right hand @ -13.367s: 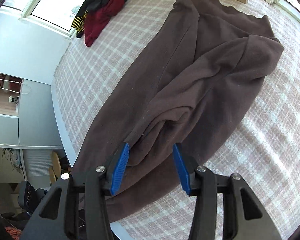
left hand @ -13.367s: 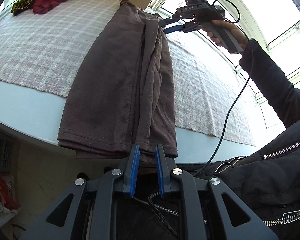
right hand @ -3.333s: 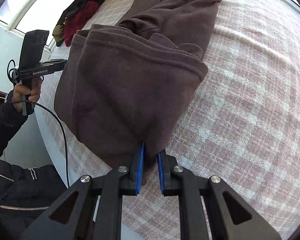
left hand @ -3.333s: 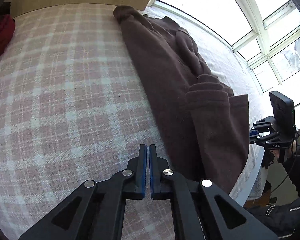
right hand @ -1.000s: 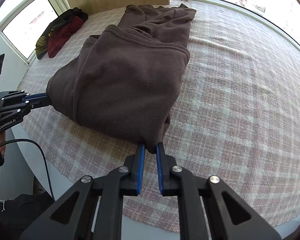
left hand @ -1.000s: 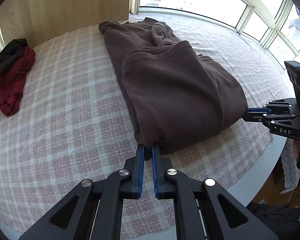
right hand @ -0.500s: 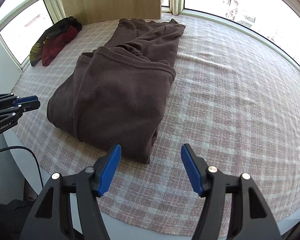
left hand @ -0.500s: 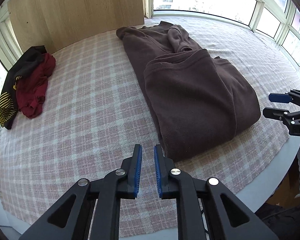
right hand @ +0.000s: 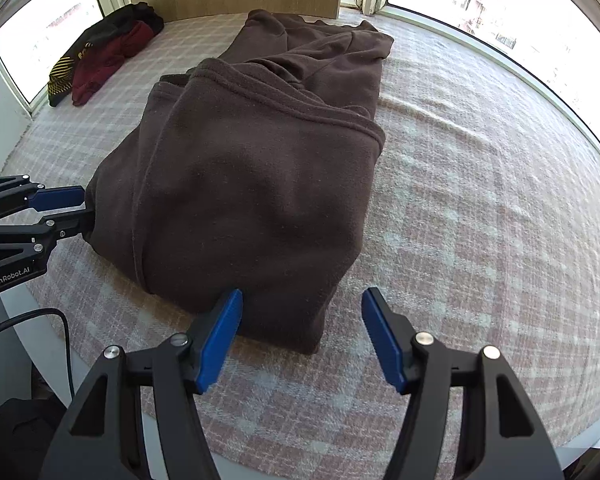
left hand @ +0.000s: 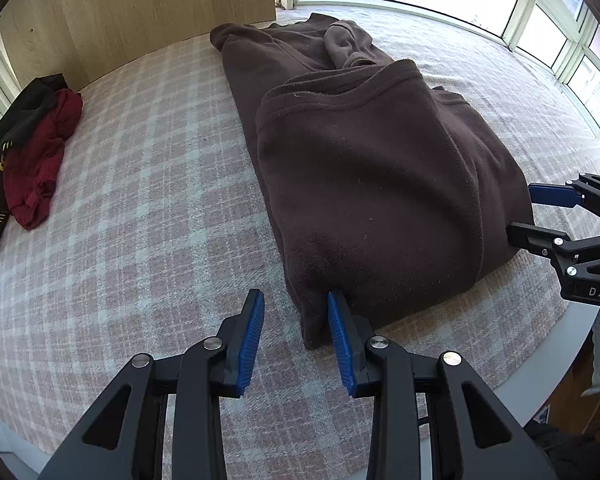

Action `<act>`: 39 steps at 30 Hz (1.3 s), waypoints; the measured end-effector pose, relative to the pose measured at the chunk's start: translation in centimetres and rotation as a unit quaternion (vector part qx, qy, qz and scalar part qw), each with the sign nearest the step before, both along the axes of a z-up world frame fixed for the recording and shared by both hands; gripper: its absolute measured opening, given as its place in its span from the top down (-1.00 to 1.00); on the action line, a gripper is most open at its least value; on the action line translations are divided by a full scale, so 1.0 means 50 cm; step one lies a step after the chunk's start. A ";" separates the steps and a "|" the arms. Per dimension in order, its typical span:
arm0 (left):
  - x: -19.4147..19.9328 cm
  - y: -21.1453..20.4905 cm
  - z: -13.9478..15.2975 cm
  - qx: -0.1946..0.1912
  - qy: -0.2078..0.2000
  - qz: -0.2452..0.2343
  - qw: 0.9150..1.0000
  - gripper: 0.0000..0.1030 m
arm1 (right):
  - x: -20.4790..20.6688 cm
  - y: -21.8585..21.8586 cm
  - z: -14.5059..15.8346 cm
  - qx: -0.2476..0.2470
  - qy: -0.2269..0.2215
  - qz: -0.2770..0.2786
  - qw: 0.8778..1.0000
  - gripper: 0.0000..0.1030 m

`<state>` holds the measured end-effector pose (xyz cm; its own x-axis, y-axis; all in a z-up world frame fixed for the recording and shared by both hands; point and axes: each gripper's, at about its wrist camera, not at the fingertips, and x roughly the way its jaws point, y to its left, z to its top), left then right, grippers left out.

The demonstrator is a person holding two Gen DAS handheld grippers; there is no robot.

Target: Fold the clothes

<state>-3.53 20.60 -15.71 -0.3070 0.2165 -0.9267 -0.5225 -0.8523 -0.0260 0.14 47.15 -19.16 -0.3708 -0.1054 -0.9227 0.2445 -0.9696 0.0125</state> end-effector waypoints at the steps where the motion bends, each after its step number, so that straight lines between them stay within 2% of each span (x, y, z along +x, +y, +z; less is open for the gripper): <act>1: 0.000 0.001 0.000 0.009 -0.006 -0.005 1.000 0.63 | -0.002 0.005 0.000 -0.017 -0.007 -0.001 1.000 0.13; 2: 0.000 0.002 0.000 0.018 -0.012 -0.007 1.000 0.80 | -0.007 0.008 -0.004 -0.042 -0.017 -0.002 0.999 0.32; 3: 0.000 0.002 0.001 0.020 -0.009 -0.006 1.000 0.82 | -0.009 0.012 -0.004 -0.049 -0.022 -0.010 0.999 0.51; 7: -0.004 -0.010 0.001 0.039 -0.014 -0.004 0.999 0.89 | -0.013 0.030 0.005 -0.060 -0.020 -0.014 0.998 0.77; 11: -0.011 -0.036 0.007 0.061 -0.028 0.005 0.998 0.90 | -0.012 0.062 0.022 -0.093 -0.022 -0.020 0.995 0.82; 14: -0.008 -0.042 0.018 0.069 -0.032 0.008 0.997 0.92 | -0.010 0.061 0.026 -0.084 -0.022 -0.024 0.996 0.84; 18: -0.003 -0.054 0.078 0.077 -0.003 0.002 0.997 0.93 | -0.008 0.025 0.089 -0.072 0.026 -0.004 0.997 0.86; 20: -0.016 -0.061 0.080 0.080 -0.003 -0.002 0.997 0.92 | -0.016 0.035 0.078 -0.068 0.018 -0.005 0.998 0.86; 21: -0.023 -0.060 0.064 0.079 -0.017 -0.002 0.997 0.92 | -0.020 0.041 0.072 -0.066 0.013 -0.006 0.998 0.86; 23: -0.033 -0.053 0.033 0.068 -0.038 -0.005 0.997 0.92 | -0.019 0.038 0.032 -0.049 -0.023 -0.003 0.999 0.86; 24: -0.036 -0.052 0.032 0.068 -0.040 -0.006 0.997 0.92 | -0.015 0.035 0.036 -0.047 -0.015 -0.002 0.999 0.86; 26: -0.044 -0.062 0.049 0.075 -0.035 -0.006 0.997 0.92 | -0.011 0.038 0.053 -0.053 0.002 -0.005 0.999 0.86; 27: -0.052 -0.069 0.058 0.067 -0.025 -0.001 0.997 1.00 | -0.011 0.044 0.064 -0.062 0.011 -0.009 0.998 0.86; 28: -0.061 -0.079 0.063 0.045 -0.008 0.008 0.999 1.00 | -0.015 0.051 0.056 -0.059 0.000 -0.013 0.998 0.86; 30: -0.074 -0.116 0.066 0.070 -0.031 0.023 0.997 1.00 | -0.023 0.065 0.036 -0.051 -0.024 -0.021 0.998 0.85; 33: -0.045 -0.130 0.076 0.091 -0.045 0.003 0.995 1.00 | -0.002 0.065 0.036 -0.076 -0.015 -0.022 0.997 0.76; 35: -0.013 -0.111 0.065 0.104 -0.068 -0.027 0.992 1.00 | 0.012 0.057 0.042 -0.049 -0.003 -0.015 0.999 0.53; 36: 0.006 -0.095 0.054 0.094 -0.070 -0.044 0.992 0.98 | 0.020 0.054 0.042 -0.038 0.000 -0.012 0.999 0.26; 37: 0.022 -0.076 0.040 0.084 -0.071 -0.055 0.992 0.98 | 0.028 0.056 0.042 -0.037 0.001 -0.008 0.999 0.16; 39: 0.034 -0.048 0.011 0.078 -0.085 -0.064 0.991 0.97 | 0.037 0.065 0.038 -0.053 -0.005 -0.005 0.999 0.16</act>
